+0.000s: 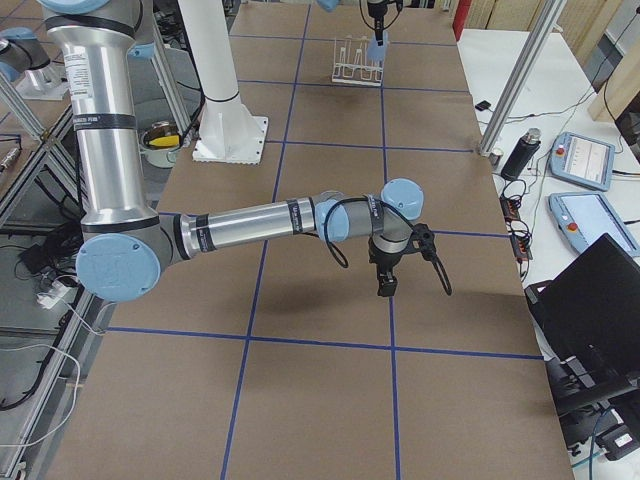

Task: Hang cup on cup holder
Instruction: 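Lower the cup with the left gripper onto a hook of the wire rack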

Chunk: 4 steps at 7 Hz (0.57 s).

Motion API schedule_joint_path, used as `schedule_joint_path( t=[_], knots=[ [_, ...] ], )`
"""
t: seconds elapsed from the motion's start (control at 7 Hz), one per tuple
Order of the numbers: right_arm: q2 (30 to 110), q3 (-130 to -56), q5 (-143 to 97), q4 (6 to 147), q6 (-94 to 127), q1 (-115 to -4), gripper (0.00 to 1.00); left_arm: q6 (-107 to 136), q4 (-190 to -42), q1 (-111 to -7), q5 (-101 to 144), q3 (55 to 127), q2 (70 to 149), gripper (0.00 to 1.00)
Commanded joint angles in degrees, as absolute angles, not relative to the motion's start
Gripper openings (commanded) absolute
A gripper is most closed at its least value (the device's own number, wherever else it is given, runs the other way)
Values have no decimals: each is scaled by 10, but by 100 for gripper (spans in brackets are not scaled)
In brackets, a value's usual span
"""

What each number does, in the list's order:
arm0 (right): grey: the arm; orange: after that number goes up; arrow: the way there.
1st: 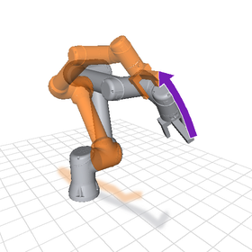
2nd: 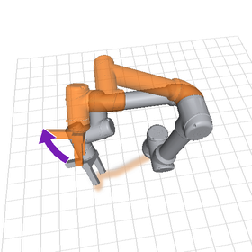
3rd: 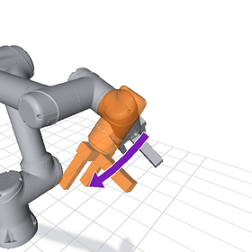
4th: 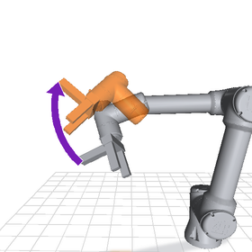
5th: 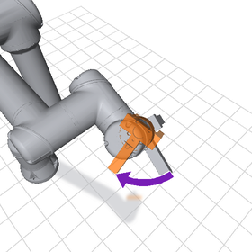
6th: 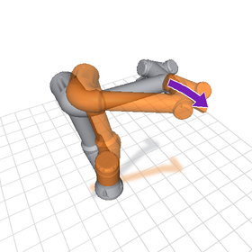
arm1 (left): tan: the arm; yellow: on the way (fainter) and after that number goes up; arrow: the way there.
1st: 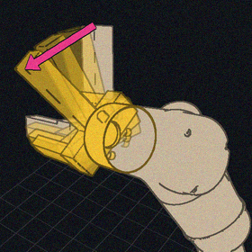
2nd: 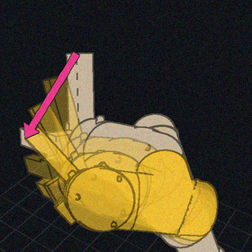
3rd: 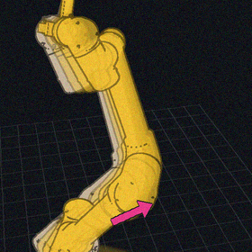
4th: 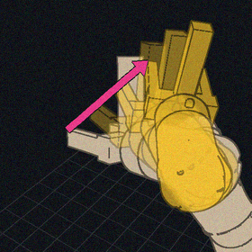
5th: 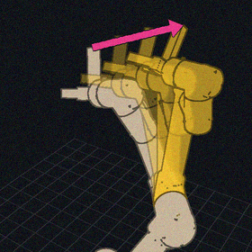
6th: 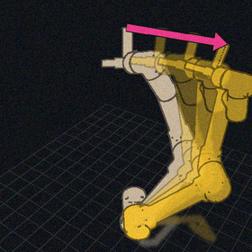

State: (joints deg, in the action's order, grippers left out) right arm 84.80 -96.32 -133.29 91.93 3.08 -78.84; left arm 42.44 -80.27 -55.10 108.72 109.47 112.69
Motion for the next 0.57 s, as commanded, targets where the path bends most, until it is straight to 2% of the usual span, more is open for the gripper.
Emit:
schedule_joint_path(
  t=[0.0, 0.14, 0.29, 0.43],
  knots=[
    [852, -966, -1332, 919, 31, -788, 100, 425, -827, -549, 1099, 1066, 1127, 0],
    [853, -966, -1332, 919, 31, -788, 100, 425, -845, -548, 1109, 1046, 1127, 17],
    [853, -963, -1332, 918, 31, -788, 100, 424, -861, -548, 1107, 1032, 1118, 99],
    [857, -969, -1332, 918, 31, -790, 100, 425, -905, -548, 1110, 1037, 1092, 98]
  ],
)
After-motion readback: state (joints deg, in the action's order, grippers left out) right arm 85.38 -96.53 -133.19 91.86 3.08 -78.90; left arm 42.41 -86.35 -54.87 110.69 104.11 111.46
